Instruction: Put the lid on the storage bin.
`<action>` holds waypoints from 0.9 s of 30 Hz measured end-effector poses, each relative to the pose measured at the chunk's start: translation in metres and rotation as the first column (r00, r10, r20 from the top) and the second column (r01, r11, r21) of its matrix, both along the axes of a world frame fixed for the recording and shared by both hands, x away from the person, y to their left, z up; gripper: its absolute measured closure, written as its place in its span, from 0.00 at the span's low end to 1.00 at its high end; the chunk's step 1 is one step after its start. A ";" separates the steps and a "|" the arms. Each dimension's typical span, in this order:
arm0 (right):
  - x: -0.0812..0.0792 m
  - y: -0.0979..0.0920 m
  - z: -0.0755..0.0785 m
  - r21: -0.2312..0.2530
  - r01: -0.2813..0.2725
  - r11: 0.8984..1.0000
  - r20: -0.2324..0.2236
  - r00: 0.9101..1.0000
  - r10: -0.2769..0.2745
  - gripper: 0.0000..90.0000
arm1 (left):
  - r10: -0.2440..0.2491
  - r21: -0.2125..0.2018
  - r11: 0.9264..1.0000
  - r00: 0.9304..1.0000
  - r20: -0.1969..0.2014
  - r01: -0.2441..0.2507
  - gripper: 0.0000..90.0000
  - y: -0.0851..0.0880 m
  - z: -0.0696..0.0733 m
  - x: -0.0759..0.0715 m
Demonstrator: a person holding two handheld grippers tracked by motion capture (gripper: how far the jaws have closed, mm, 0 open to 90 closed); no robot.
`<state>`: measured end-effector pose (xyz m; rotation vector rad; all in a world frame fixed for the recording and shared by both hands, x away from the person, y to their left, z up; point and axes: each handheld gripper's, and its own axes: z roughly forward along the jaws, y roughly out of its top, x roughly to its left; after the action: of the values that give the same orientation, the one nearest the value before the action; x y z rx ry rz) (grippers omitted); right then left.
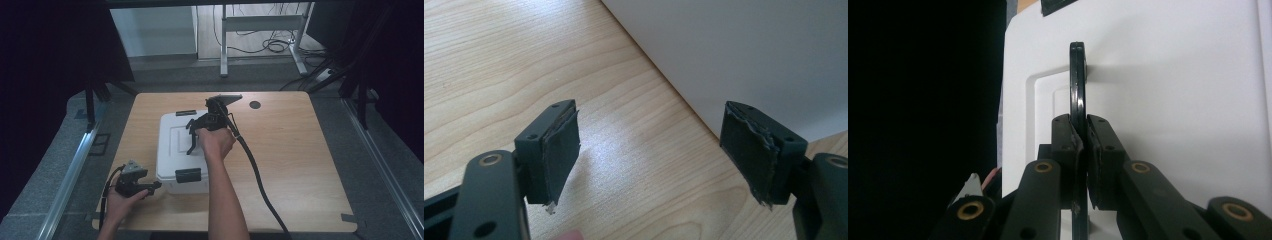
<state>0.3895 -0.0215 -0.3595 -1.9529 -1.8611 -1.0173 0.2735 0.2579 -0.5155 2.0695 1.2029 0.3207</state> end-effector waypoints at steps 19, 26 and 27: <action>-0.003 0.002 -0.002 0.000 0.011 1.000 0.020 1.000 -0.011 0.92 | 0.004 0.000 1.000 1.000 0.002 -0.004 0.27 0.002 0.000 0.000; -0.004 -0.003 -0.003 -0.002 0.017 1.000 0.024 1.000 -0.016 0.91 | 0.001 0.003 1.000 1.000 0.002 -0.001 0.27 0.002 0.000 0.000; -0.004 -0.005 -0.004 0.002 0.019 1.000 0.024 1.000 -0.019 0.91 | 0.001 0.002 1.000 1.000 0.002 -0.001 0.27 0.002 0.000 0.000</action>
<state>0.3860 -0.0263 -0.3637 -1.9702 -1.8570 -1.0515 0.2738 0.2595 -0.5151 2.0699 1.2030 0.3253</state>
